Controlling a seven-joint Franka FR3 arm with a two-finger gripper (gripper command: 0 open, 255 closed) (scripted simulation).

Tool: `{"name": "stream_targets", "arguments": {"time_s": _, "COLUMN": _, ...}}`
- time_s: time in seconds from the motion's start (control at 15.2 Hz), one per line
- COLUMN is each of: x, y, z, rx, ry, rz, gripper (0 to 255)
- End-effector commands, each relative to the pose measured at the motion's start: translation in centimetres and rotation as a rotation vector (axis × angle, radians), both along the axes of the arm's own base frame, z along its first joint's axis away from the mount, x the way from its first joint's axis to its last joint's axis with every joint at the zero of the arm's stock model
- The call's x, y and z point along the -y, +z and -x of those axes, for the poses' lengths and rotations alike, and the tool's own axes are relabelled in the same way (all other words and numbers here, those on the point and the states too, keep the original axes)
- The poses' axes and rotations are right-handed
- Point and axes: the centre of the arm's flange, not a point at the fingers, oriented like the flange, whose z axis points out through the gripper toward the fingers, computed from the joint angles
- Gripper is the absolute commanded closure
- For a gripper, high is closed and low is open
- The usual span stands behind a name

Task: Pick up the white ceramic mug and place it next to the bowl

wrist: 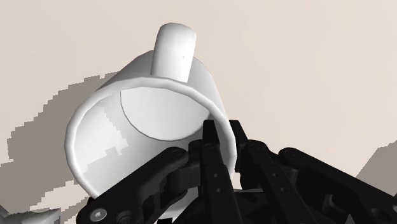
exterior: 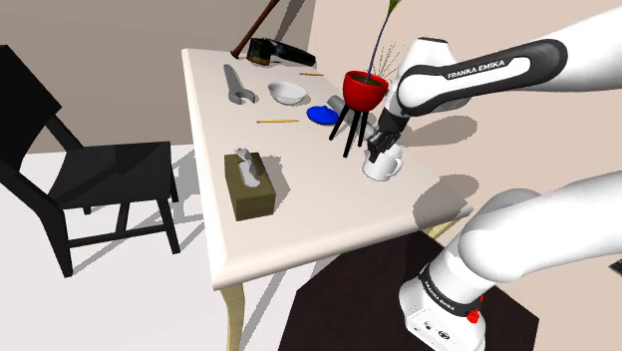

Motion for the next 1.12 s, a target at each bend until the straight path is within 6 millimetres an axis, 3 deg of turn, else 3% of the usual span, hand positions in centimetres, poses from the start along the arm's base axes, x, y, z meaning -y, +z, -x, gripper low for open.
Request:
{"name": "stream_targets", "arguments": {"time_s": 0.0, "x": 0.0, "y": 1.2, "z": 0.0, "rx": 0.0, "ry": 0.0, "rz": 0.0, "gripper": 255}}
{"name": "stream_targets", "arguments": {"time_s": 1.06, "x": 0.0, "y": 9.6, "z": 0.0, "rx": 0.0, "ry": 0.0, "rz": 0.0, "gripper": 255}}
